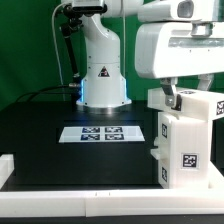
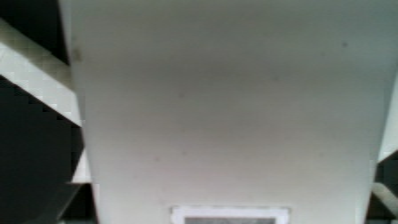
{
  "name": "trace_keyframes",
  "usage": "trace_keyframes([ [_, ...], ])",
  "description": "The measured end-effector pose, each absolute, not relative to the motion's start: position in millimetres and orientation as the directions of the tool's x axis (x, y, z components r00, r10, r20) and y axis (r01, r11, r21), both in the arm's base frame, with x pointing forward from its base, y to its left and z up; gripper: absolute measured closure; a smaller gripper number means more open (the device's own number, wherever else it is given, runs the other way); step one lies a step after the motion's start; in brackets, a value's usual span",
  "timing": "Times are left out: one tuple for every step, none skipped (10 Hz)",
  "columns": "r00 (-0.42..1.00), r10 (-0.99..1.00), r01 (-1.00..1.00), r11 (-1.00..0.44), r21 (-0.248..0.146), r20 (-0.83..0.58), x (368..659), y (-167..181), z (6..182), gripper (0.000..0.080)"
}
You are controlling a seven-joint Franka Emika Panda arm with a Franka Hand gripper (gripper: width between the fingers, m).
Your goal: Assemble cabinet
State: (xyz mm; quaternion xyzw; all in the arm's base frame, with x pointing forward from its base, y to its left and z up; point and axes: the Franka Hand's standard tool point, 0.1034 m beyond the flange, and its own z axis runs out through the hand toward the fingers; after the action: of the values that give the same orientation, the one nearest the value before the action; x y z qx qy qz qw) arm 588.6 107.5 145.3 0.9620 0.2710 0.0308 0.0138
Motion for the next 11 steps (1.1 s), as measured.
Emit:
trace_keyframes([
  [0.893,0.446,0.445,-0.895,0.034,0.056,588.6,107.4,145.2,0.0242],
  [0.932,0.357,0.357,-0.934,0.014,0.063,588.8,106.5,145.3,0.0242],
  [0.956,0.283,0.283,-0.959,0.006,0.077,589.2,106.9,145.0,0.0242],
  [0.981,0.171,0.173,-0.985,-0.011,0.092,589.0,108.3,144.5,0.0242],
  [0.991,0.088,0.091,-0.995,-0.030,0.103,587.6,110.2,142.7,0.0243],
  [0.994,0.014,0.020,-0.999,-0.048,0.109,587.3,111.6,141.8,0.0243],
  [0.990,-0.084,-0.077,-0.995,-0.063,0.110,587.1,111.8,141.7,0.0247],
  [0.983,-0.149,-0.142,-0.987,-0.071,0.109,587.0,111.4,141.6,0.0247],
  [0.976,-0.188,-0.181,-0.981,-0.075,0.106,587.0,111.0,141.6,0.0247],
  [0.961,-0.258,-0.251,-0.965,-0.081,0.101,587.2,109.6,141.5,0.0247],
  [0.943,-0.319,-0.312,-0.946,-0.084,0.097,587.8,106.0,141.4,0.0246],
])
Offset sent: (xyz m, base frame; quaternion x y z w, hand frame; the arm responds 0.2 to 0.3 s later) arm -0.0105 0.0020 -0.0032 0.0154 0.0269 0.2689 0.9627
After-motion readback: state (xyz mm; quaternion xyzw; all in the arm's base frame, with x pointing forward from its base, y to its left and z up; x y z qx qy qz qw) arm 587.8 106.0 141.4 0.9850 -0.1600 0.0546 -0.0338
